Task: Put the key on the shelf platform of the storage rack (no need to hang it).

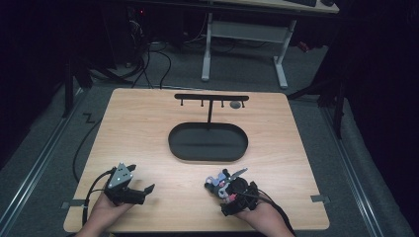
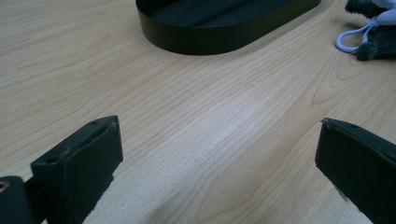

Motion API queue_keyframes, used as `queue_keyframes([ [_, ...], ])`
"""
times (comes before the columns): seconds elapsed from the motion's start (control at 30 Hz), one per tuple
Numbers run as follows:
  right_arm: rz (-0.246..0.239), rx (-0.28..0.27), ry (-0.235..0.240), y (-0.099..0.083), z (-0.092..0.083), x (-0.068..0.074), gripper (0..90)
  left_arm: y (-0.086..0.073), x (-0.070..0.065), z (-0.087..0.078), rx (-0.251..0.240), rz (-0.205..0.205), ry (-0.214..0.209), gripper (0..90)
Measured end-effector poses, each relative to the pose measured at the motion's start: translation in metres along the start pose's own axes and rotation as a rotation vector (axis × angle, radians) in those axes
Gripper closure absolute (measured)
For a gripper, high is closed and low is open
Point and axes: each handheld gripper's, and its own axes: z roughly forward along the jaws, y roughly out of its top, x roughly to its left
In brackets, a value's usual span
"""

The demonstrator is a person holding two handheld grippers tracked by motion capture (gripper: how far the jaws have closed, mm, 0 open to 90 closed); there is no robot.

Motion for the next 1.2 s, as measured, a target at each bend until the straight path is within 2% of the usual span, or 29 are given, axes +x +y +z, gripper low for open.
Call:
queue_keyframes([
  [0.4, 0.004, -0.004, 0.002, -0.004, 0.007, 0.001, 16.0, 0.003, 0.001, 0.003, -0.013, -0.005, 0.005, 1.5],
  [0.57, -0.020, -0.005, -0.013, -0.005, 0.006, 0.002, 16.2, 0.005, 0.001, 0.002, -0.022, -0.009, 0.011, 1.5],
  [0.7, 0.007, -0.023, -0.005, -0.007, 0.005, 0.001, 17.9, 0.006, 0.001, 0.002, -0.030, -0.010, 0.012, 1.3],
  [0.8, 0.003, -0.024, 0.002, -0.008, 0.006, 0.000, 18.7, 0.006, 0.001, 0.003, -0.033, -0.013, 0.011, 1.2],
  [0.87, 0.000, -0.026, -0.002, -0.008, 0.005, 0.000, 20.8, 0.006, 0.002, 0.004, -0.032, -0.018, 0.009, 0.8],
  [0.97, -0.001, -0.035, 0.003, -0.008, 0.006, -0.001, 29.4, 0.006, 0.002, 0.006, -0.028, -0.014, 0.007, 0.8],
  [1.2, 0.012, -0.039, 0.002, -0.014, 0.005, -0.002, 32.3, 0.006, 0.001, 0.006, -0.026, -0.007, 0.007, 0.8],
])
